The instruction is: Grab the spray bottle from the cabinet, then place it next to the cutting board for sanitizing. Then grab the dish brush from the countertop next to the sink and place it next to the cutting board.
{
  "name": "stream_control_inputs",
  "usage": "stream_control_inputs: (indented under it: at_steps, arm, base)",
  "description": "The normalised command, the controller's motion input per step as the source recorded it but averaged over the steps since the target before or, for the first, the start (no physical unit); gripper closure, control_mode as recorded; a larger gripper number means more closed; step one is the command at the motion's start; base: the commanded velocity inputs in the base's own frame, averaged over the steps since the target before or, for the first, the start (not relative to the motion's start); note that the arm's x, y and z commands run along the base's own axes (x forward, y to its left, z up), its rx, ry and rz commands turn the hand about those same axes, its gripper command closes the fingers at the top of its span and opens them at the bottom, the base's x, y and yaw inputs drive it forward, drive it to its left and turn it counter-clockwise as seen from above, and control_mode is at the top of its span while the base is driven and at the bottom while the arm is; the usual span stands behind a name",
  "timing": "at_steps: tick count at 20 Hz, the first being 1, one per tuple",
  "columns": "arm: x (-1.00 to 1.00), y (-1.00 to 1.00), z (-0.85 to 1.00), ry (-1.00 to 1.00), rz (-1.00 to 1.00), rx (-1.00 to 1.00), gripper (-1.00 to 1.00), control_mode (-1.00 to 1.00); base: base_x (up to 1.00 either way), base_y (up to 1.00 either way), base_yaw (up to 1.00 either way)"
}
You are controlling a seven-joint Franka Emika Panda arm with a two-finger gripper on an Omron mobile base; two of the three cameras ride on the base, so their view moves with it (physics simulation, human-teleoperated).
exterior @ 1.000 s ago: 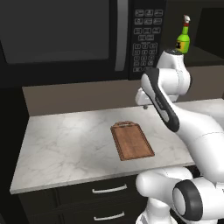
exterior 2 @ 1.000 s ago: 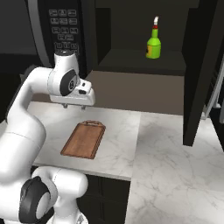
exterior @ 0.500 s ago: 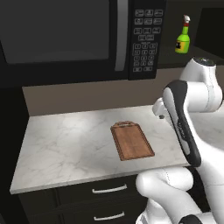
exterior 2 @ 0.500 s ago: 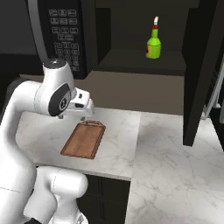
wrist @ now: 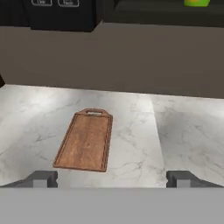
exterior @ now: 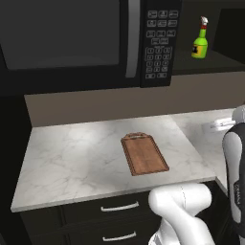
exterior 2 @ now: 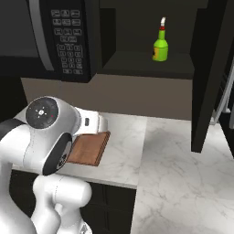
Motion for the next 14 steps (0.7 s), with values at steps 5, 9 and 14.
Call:
stream_control_inputs:
  at_steps: [5,9,14]
  arm:
    - [-0.47,-0.50,0.89,-0.36,0.00,0.01,-1.00,-1.00]
    - [-0.11,-0.35,0.86,-0.45,0.00,0.01,-1.00,-1.00]
    - [0.00,-0.16,0.59,-0.56,0.00,0.02,-1.00,-1.00]
  base:
    - [0.00,0.00,0.00]
    - [0.00,0.00,0.00]
    - [0.00,0.00,0.00]
